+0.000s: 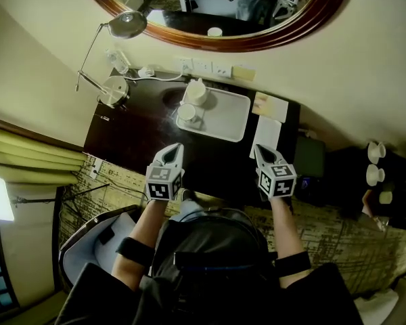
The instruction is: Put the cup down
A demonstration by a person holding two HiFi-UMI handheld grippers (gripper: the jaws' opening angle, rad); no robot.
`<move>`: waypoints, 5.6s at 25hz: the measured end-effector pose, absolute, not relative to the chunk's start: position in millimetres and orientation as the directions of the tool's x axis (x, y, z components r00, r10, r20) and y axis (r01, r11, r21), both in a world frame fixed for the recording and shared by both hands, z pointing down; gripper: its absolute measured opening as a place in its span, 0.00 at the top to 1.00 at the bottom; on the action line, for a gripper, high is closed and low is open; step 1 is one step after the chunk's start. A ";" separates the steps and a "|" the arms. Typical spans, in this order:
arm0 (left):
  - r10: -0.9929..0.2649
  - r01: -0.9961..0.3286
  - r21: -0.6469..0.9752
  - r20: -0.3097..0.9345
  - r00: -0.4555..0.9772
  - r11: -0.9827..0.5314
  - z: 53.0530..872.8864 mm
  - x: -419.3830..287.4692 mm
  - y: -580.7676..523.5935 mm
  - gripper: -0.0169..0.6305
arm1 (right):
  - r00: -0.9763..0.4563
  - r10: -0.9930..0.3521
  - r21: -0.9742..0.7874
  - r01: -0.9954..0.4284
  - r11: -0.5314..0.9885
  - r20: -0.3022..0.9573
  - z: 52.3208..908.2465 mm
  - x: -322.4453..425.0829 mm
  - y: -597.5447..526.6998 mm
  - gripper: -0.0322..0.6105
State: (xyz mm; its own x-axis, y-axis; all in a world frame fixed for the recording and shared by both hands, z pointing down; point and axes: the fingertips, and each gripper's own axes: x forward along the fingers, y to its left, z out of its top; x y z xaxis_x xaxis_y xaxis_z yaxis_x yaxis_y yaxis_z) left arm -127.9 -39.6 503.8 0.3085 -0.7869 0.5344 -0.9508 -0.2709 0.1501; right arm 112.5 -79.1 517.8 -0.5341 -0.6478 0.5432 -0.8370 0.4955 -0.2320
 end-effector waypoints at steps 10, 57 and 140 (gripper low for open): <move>-0.789 -0.952 0.146 0.534 0.306 -0.270 502.6 -124.9 -39.3 0.97 | -0.556 -0.617 -0.235 -0.818 0.526 0.556 522.6 102.5 -67.8 0.95; -0.520 -0.853 0.103 0.754 0.402 -0.511 666.9 -142.5 -206.8 0.07 | -0.459 -0.585 -0.301 -0.886 0.351 0.669 593.6 44.1 -23.4 0.95; -0.227 -0.388 0.059 0.726 0.649 -0.920 698.6 113.4 -38.7 0.35 | -0.406 -0.636 -0.347 -0.911 0.224 0.656 594.8 176.8 53.8 0.95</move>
